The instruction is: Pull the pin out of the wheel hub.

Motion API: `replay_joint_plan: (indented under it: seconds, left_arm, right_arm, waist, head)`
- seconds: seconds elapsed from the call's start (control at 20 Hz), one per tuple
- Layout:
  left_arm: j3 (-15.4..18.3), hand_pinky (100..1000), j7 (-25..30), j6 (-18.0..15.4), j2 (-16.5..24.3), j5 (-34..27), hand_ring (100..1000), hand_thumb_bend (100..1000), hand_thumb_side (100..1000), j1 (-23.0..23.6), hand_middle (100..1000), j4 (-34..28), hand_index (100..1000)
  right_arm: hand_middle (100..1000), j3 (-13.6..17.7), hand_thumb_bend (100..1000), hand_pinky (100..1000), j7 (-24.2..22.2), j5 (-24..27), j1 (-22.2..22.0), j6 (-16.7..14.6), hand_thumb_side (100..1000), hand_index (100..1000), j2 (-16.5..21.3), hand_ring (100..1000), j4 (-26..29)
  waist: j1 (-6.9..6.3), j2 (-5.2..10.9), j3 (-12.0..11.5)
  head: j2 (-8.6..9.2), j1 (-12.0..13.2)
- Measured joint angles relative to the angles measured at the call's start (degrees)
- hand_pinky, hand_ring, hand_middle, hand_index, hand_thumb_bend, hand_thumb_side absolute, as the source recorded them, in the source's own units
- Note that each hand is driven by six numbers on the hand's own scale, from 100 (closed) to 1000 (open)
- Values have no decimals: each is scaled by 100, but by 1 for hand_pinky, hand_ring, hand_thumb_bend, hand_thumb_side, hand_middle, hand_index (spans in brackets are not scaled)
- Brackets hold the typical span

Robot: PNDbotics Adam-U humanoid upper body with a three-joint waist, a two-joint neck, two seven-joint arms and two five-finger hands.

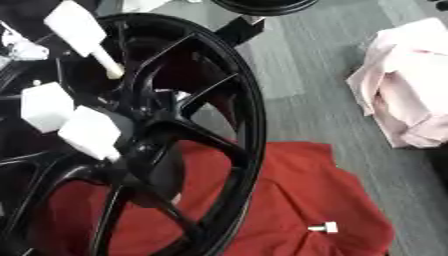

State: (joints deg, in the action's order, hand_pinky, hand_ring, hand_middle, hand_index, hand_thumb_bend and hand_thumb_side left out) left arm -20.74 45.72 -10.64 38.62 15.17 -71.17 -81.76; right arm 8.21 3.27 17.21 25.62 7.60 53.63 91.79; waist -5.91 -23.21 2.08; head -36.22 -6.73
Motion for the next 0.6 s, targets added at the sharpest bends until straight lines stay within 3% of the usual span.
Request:
replay_joint_plan:
  seconds: [0.25, 0.6]
  left_arm:
    - [404, 707, -375, 126, 249, -51, 449, 100, 100, 12, 220, 42, 344]
    - [1275, 705, -1252, 303, 812, -22, 453, 100, 100, 409, 229, 548, 357]
  right_arm:
    - [719, 47, 100, 841, 25, 0, -82, -13, 871, 741, 1, 774, -15]
    - [719, 147, 100, 841, 84, -22, -244, -56, 844, 741, 19, 774, -18]
  waist:
    - [8, 41, -99]
    - [61, 129, -335]
  head:
    - [-83, -53]
    - [-264, -139]
